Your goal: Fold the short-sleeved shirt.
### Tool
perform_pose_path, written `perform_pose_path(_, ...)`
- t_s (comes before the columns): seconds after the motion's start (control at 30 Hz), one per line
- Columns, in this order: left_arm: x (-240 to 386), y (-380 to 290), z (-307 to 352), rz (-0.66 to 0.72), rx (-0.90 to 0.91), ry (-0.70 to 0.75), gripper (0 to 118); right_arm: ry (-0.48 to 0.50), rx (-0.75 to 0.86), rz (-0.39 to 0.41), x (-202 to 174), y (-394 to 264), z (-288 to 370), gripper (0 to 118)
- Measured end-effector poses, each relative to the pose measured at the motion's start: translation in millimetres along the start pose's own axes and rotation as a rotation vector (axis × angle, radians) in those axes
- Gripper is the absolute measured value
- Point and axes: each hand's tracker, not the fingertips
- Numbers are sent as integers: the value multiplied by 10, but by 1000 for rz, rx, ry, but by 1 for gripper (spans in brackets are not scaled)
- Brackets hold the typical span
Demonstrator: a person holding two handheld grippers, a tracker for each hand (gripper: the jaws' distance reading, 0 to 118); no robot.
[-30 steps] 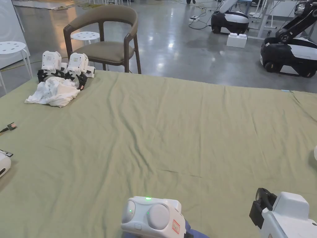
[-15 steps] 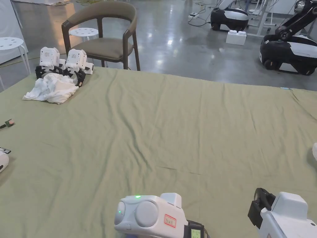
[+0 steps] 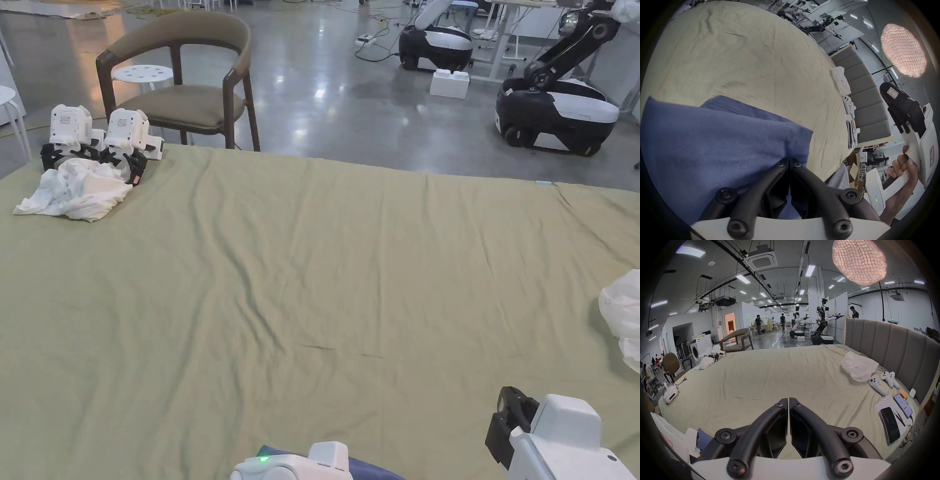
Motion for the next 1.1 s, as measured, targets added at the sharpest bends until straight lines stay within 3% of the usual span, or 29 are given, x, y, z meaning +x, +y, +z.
perform_pose_path(0.23,22,-14,311,-87,21,-15,4,5,24,-2,-24,26,57,0)
perform_pose_path(0.3,62,-2,496,-173,85,19,4,12,27,6,-74,26,50,0)
perform_pose_path(0.63,104,202,1331,-396,636,433,4,66,105,56,-432,209,51,0)
perform_pose_path(0.7,63,252,1473,-412,737,495,3,46,163,95,-493,291,86,0)
perform_pose_path(0.87,-25,259,1778,-456,1030,630,4,-6,281,74,-565,450,178,0)
perform_pose_path(1.1,-97,282,1934,-498,1152,750,4,-51,373,67,-580,587,222,0)
